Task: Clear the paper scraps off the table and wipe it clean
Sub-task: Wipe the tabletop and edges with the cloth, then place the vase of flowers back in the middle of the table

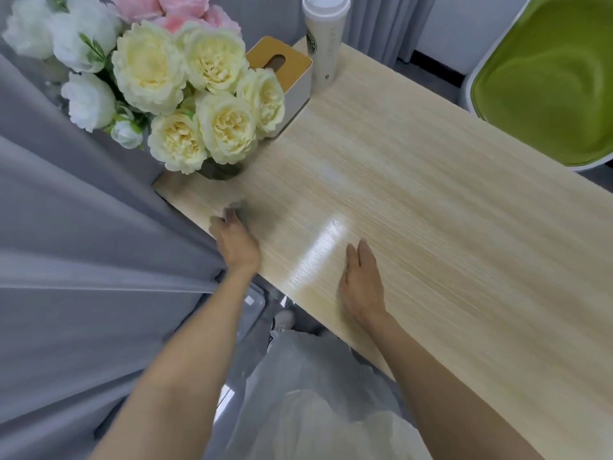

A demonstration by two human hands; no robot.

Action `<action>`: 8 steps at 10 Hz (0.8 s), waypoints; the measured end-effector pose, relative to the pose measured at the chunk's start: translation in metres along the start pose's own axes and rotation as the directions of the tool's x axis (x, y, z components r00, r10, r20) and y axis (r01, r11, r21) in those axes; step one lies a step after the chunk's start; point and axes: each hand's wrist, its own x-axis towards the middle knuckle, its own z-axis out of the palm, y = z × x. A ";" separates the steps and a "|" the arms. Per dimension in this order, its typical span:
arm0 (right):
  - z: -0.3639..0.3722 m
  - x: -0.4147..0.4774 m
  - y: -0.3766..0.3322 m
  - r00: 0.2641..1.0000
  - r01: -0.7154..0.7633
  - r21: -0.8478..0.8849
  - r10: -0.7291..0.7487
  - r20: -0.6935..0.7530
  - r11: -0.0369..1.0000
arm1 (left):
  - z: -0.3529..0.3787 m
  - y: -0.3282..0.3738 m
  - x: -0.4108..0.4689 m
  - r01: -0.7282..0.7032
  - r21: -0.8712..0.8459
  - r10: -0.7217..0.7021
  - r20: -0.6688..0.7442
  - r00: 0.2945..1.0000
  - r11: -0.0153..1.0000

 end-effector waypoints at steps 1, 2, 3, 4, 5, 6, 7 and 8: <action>0.000 0.000 0.008 1.000 -0.003 -0.015 0.003 -0.020 1.000 | 0.017 0.026 -0.065 -0.182 -0.097 0.189 0.074 0.979 0.979; 0.000 0.002 0.007 1.000 0.003 -0.042 -0.004 -0.022 0.999 | 0.037 0.022 -0.112 -0.459 -0.143 0.481 0.283 0.830 0.877; -0.004 0.005 0.002 0.999 -0.042 0.010 0.042 -0.003 0.999 | 0.040 0.009 -0.110 -0.633 -0.142 0.611 0.484 0.626 0.761; -0.002 0.003 -0.002 0.998 -0.042 -0.017 0.041 -0.042 0.999 | 0.023 -0.010 -0.055 -0.770 -0.063 0.699 0.473 0.537 0.634; 0.001 0.005 -0.008 0.997 -0.046 -0.025 0.044 -0.070 0.999 | 0.021 -0.014 -0.004 -0.420 -0.004 0.395 0.350 0.850 0.908; 0.003 0.013 -0.023 0.997 -0.019 -0.021 0.017 -0.075 1.000 | 0.022 0.009 -0.007 -0.195 -0.146 0.236 0.364 0.901 0.970; 0.001 0.024 -0.043 0.999 0.008 0.020 -0.006 -0.054 1.000 | 0.028 0.020 -0.031 -0.241 -0.295 0.349 0.401 0.847 0.925; -0.007 0.030 -0.063 0.999 0.033 0.074 -0.035 0.025 0.997 | 0.020 0.009 -0.022 -0.148 -0.391 0.334 0.465 0.820 0.908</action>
